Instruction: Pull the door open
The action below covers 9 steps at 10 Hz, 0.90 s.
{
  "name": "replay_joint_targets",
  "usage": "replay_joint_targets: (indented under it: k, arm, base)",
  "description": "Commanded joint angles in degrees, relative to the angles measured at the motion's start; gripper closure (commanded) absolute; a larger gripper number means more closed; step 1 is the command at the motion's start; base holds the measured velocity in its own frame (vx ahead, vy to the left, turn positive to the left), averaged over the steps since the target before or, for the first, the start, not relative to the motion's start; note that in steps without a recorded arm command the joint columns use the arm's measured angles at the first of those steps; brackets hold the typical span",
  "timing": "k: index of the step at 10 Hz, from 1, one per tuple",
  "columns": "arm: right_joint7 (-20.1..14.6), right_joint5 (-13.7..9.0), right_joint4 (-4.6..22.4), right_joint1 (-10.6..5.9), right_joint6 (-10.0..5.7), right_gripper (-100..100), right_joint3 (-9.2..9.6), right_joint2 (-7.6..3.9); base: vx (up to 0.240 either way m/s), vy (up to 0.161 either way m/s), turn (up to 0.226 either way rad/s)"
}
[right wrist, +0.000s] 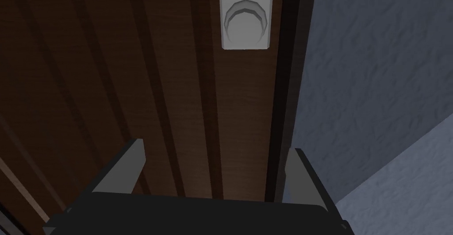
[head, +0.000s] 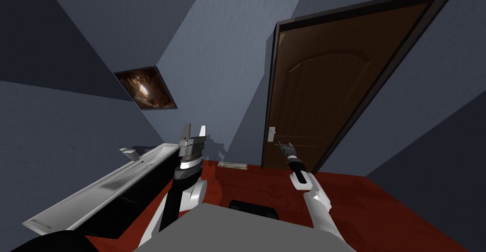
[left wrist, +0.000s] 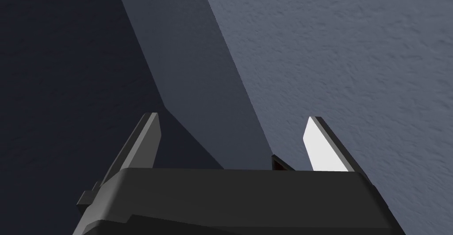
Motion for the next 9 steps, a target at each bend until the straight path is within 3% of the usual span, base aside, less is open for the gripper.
replay_joint_targets:
  k: [1,3,6,7,8,9]
  arm:
    - [1.1,0.61,1.58,-0.93,-0.18,-100,-0.62,0.26]
    - [3.54,3.1,5.14,-3.25,-0.02,-100,-1.96,1.07]
    - [5.15,4.74,7.48,-4.78,0.08,-100,-2.85,1.7]
    - [4.85,4.43,6.95,-4.41,0.06,-100,-2.69,1.69]
    - [4.75,4.21,7.32,-4.32,-0.22,-100,-3.05,-0.11]
    - [4.58,4.02,7.5,-4.22,-0.39,-100,-3.27,-1.07]
  base:
    - [0.039,-0.049,0.025]
    - [0.053,-0.065,0.11]
    - [0.042,-0.053,0.046]
    - [0.015,-0.018,0.011]
    - [0.073,0.004,0.055]
    - [0.145,0.003,0.061]
